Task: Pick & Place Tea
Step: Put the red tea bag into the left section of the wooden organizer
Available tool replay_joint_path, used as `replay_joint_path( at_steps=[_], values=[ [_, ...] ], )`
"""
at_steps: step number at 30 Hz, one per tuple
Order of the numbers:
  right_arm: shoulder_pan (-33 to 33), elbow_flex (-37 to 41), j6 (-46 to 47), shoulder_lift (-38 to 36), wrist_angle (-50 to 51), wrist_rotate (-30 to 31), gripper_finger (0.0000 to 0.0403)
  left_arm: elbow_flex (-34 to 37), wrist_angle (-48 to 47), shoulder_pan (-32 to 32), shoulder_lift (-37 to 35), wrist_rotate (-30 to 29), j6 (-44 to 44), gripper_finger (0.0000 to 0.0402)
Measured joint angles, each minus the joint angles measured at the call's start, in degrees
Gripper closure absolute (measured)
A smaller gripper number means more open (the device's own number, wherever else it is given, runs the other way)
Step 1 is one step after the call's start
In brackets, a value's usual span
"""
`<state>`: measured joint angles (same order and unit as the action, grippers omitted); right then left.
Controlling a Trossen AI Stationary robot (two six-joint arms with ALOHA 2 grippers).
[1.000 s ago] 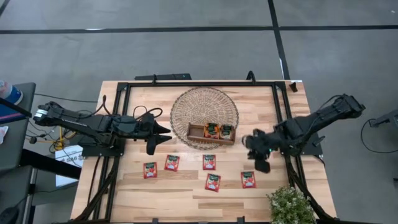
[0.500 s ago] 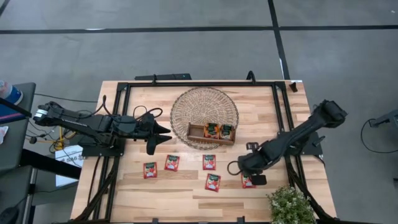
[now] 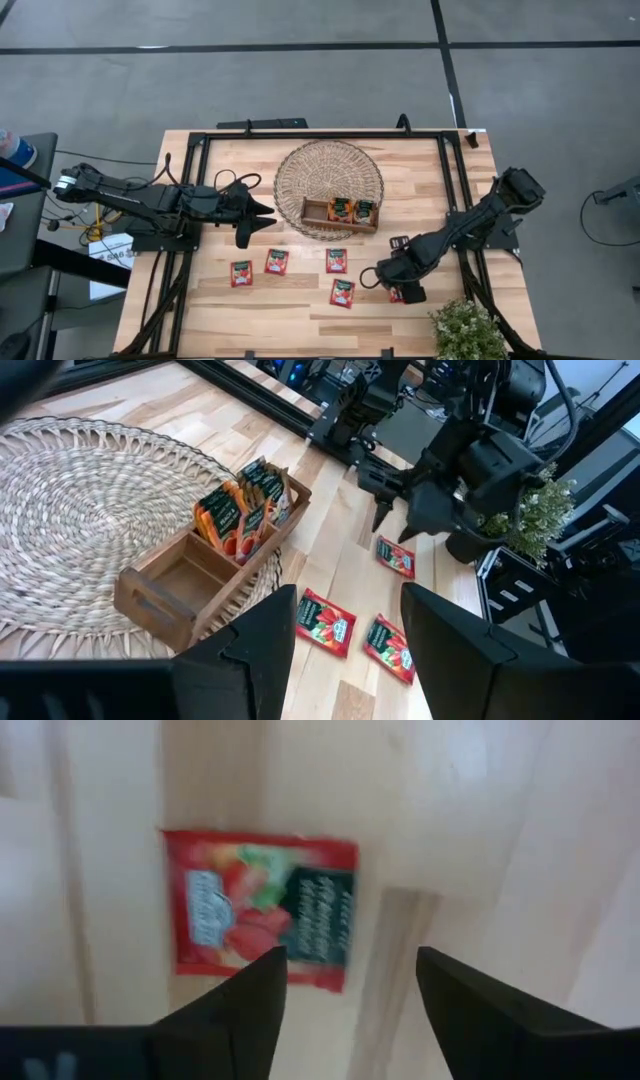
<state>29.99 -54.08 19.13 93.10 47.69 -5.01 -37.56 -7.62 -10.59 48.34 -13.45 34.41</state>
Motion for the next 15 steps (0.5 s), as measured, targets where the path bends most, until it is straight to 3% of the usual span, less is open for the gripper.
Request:
replay_joint_path(
  at_steps=[6, 15],
  values=[
    [-0.15, 2.24, 0.02, 1.18, -4.39, 0.37, 0.0187, 0.0, -0.02, 0.02, 0.0, 0.0, 0.17, 0.0227],
    [-0.15, 6.34, 3.11, 1.57, -6.89, 0.85, 0.0233, 0.0, -0.22, 0.0, 0.02, 0.0, 0.15, 0.0227]
  ],
)
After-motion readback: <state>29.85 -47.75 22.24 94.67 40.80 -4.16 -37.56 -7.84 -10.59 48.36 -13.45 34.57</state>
